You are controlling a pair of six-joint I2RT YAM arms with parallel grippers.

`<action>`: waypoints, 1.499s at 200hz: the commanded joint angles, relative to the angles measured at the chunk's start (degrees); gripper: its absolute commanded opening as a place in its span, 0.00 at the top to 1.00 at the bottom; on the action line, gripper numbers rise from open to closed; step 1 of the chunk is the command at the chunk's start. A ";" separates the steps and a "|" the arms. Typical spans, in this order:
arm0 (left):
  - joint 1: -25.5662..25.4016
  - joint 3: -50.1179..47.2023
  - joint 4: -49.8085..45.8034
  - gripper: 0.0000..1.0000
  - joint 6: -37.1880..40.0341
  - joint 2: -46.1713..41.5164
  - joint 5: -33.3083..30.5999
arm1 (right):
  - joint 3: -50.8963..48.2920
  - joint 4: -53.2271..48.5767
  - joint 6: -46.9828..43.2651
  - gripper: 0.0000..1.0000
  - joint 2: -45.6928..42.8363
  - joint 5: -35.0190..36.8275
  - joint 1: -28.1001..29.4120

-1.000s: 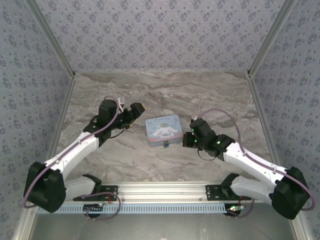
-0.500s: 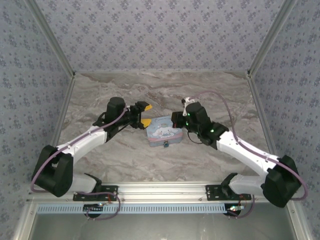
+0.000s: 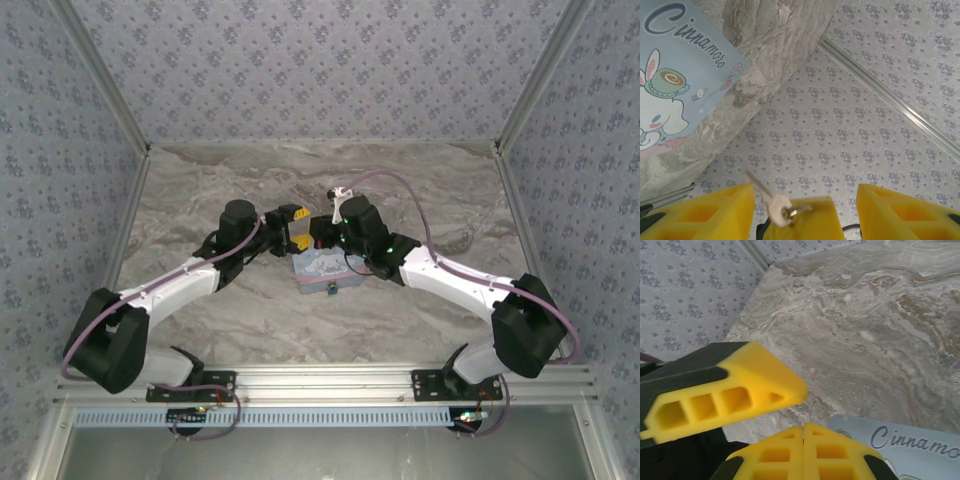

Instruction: Unlock a padlock with a key

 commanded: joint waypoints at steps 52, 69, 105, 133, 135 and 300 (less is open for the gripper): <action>-0.42 -2.57 4.94 0.51 -10.17 0.63 -2.32 | 0.89 3.10 1.86 1.00 0.32 -1.99 0.88; -0.37 -2.92 5.05 0.53 -10.32 0.53 -2.73 | 0.71 3.09 2.20 1.00 0.22 -2.28 1.03; -0.37 -3.40 5.10 0.58 -10.55 0.52 -3.03 | 0.16 2.91 2.45 1.00 -0.12 -2.22 1.20; -0.42 -3.51 4.90 0.63 -10.56 0.62 -3.11 | -0.44 2.91 2.43 1.00 -0.67 -1.61 1.26; -0.39 -3.52 4.95 0.64 -10.56 0.62 -3.17 | -0.44 2.97 2.43 1.00 -0.72 -1.59 1.29; -0.43 -3.88 3.34 0.81 -10.09 0.62 -3.84 | -3.07 3.59 4.55 1.00 -2.52 -0.67 1.41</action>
